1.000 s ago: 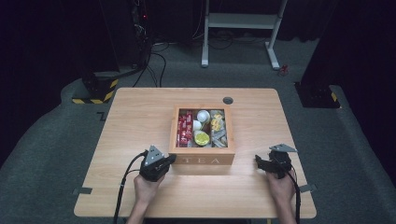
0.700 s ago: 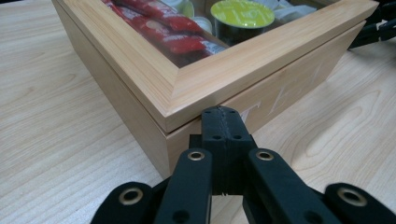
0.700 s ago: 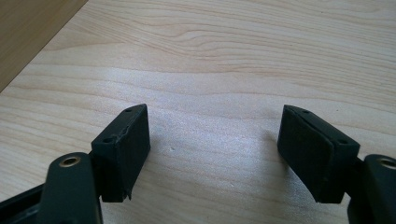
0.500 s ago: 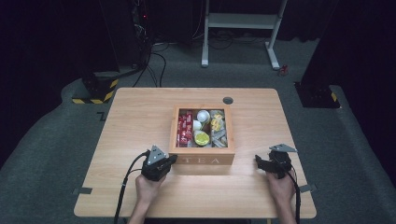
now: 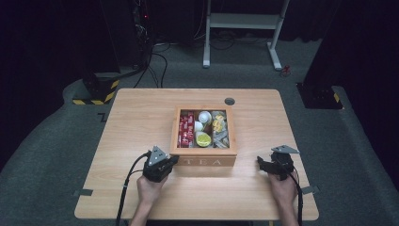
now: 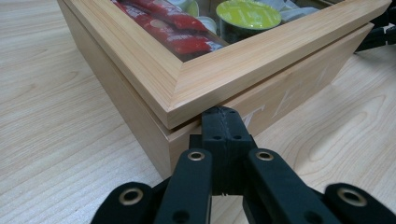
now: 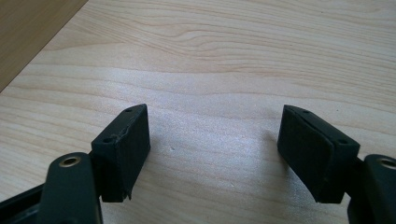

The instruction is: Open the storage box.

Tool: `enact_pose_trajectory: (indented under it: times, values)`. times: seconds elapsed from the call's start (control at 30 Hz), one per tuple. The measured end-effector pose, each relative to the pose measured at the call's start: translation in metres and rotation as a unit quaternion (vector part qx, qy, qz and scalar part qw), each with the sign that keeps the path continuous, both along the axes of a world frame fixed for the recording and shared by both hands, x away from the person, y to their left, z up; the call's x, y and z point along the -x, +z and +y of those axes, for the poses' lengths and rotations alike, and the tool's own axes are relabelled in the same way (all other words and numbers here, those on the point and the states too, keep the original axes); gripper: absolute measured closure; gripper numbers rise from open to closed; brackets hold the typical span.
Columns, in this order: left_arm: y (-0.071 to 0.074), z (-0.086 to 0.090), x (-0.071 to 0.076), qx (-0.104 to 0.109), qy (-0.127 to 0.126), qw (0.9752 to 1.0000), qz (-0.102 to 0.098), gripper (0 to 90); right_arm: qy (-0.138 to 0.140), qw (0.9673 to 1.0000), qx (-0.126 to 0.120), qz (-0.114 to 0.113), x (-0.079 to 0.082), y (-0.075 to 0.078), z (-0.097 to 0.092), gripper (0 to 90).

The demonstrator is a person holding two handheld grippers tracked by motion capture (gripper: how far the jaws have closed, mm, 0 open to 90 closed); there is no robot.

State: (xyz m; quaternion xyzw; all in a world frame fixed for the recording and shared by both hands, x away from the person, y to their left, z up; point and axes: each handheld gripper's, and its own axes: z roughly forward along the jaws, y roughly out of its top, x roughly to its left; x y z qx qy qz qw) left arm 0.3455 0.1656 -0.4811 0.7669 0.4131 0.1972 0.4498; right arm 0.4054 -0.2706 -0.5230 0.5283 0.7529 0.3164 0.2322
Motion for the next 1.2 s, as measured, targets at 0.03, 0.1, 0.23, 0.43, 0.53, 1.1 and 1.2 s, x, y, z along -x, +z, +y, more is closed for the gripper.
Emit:
enact_pose_trajectory:
  times: [0.03, 0.1, 0.23, 0.43, 0.53, 1.1, 1.2]
  values:
    - [0.0, 0.0, 0.0, 0.0, 0.0, 1.0, 0.0, 90.0, 0.0, 1.0, 0.0, 0.0, 0.0, 0.0, 0.0, 25.3]
    - [0.002, 0.001, 0.0, 0.003, -0.001, 1.0, 0.0, 90.0, 0.0, 1.0, 0.0, 0.0, 0.0, 0.0, 0.0, 25.3]
    - [0.006, 0.001, 0.0, 0.008, -0.002, 1.0, -0.003, 90.0, 0.0, 1.0, 0.0, 0.0, 0.0, 0.0, 0.0, 25.3]
    - [0.011, 0.002, -0.002, 0.013, -0.002, 0.9999, -0.007, 90.0, 0.0, 1.0, 0.0, 0.0, 0.0, 0.0, 0.0, 25.2]
    - [0.013, 0.001, -0.002, 0.014, 0.0, 0.9999, -0.008, 90.0, 0.0, 1.0, 0.0, 0.0, 0.0, 0.0, 0.0, 25.2]
    - [0.03, 0.0, -0.011, 0.016, -0.004, 0.9996, -0.021, 89.9, 0.0, 1.0, -0.001, 0.001, 0.0, 0.0, 0.0, 25.1]
    - [0.033, -0.001, -0.013, 0.014, -0.006, 0.9996, -0.024, 89.8, 0.0, 1.0, -0.001, 0.001, 0.0, 0.0, 0.0, 25.1]
